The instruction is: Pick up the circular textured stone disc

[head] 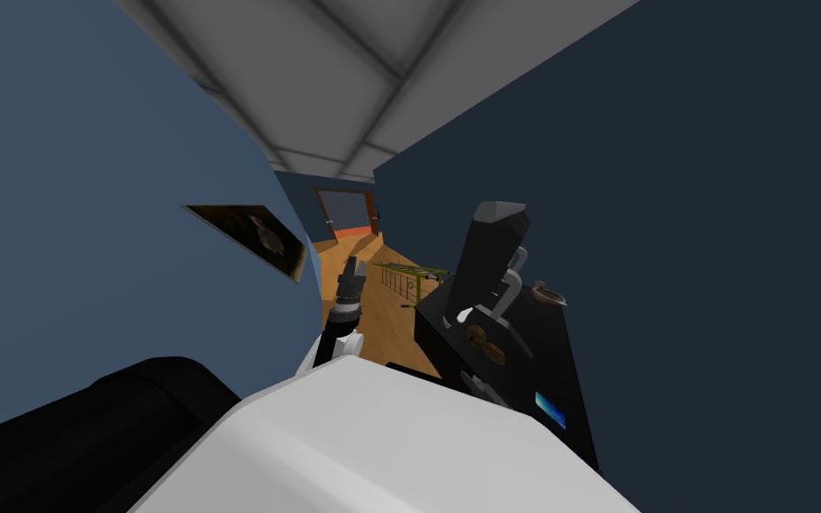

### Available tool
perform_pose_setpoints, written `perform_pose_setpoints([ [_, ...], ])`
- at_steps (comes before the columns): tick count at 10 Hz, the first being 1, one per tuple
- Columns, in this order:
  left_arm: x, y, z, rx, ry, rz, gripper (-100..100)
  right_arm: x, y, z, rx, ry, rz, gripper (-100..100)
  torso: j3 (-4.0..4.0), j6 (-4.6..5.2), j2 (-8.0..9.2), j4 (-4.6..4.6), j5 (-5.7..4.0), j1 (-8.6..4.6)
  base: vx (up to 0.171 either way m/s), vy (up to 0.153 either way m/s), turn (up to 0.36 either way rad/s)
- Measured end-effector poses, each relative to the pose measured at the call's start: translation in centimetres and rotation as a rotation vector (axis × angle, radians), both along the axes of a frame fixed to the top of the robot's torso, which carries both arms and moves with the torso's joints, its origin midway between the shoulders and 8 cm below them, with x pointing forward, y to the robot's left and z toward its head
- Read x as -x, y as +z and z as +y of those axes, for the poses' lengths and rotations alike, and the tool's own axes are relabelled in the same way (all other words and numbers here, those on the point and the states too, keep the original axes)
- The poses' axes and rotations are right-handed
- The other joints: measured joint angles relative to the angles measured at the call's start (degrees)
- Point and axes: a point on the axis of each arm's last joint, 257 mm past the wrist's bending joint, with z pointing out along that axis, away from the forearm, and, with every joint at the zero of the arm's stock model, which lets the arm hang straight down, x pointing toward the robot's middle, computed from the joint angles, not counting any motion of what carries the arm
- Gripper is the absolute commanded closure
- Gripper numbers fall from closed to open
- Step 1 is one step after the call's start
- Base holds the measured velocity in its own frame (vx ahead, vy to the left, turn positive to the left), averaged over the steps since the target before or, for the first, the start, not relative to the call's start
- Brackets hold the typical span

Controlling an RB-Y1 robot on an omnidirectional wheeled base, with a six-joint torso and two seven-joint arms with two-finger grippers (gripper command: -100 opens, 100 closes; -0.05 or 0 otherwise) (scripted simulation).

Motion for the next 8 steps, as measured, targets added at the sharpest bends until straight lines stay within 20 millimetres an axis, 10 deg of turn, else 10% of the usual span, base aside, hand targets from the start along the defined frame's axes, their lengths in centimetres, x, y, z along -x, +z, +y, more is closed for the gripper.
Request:
perform_pose_setpoints([
  [8, 0.0, 0.0, 0.0, 0.0, 0.0, 0.0, 0, 4.9, -5.4, -9.3, 0.277, 0.126, 0.11, -100, -0.03, 0.1, -0.03, -0.02, 0.0, 0.02, 0.022, 0.024, 0.148],
])
